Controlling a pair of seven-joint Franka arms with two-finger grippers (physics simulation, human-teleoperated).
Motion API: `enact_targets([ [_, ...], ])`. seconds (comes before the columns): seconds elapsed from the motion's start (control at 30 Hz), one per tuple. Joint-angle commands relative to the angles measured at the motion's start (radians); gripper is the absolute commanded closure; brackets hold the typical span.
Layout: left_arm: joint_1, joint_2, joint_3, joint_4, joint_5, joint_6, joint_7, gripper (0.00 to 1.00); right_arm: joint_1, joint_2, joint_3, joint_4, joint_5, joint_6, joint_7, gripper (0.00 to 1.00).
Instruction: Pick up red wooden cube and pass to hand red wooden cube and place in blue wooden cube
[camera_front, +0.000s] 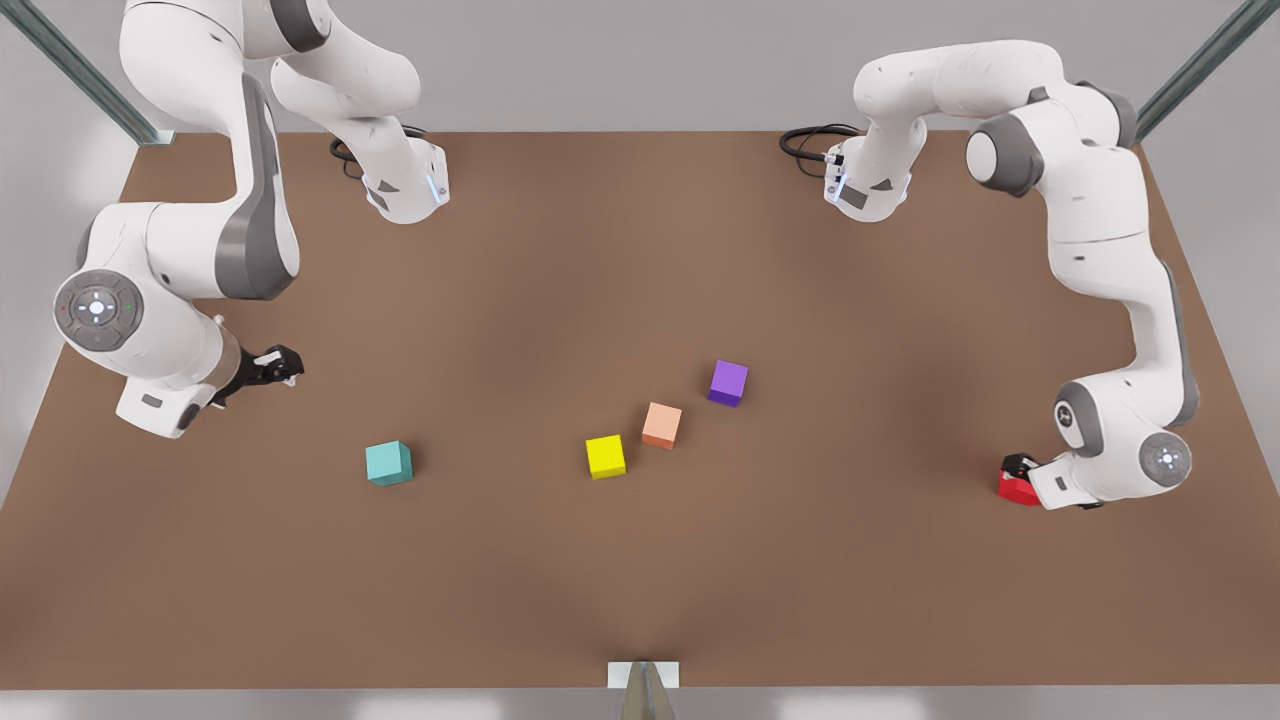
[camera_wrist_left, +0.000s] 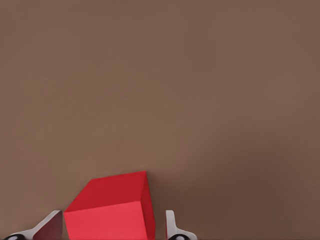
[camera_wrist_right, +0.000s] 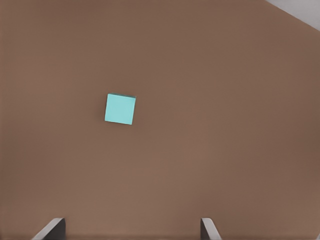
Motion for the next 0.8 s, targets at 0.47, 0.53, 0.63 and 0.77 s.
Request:
enact_targets([
  [0.47,0.012,0.050,0.002,0.002,-0.023,0.032,-0.153,0.21,0.016,0.013,0.002,-0.002,-0.001,-0.009,-0.009,0.00],
  [0.53,0.012,0.050,0.002,0.002,-0.020,0.031,-0.153,0.26,0.016,0.014,0.002,-0.002,0.001,-0.011,-0.010,0.00],
  [0.63,0.002,0.007,-0.020,0.004,-0.023,-0.020,-0.259,0.26,0.022,0.017,0.002,-0.002,-0.001,-0.014,-0.010,0.00],
  [0.77,0.002,-0.012,-0.064,0.109,-0.251,-0.314,-0.387,0.26,0.045,0.043,0.002,0.021,0.017,-0.014,-0.018,0.00],
])
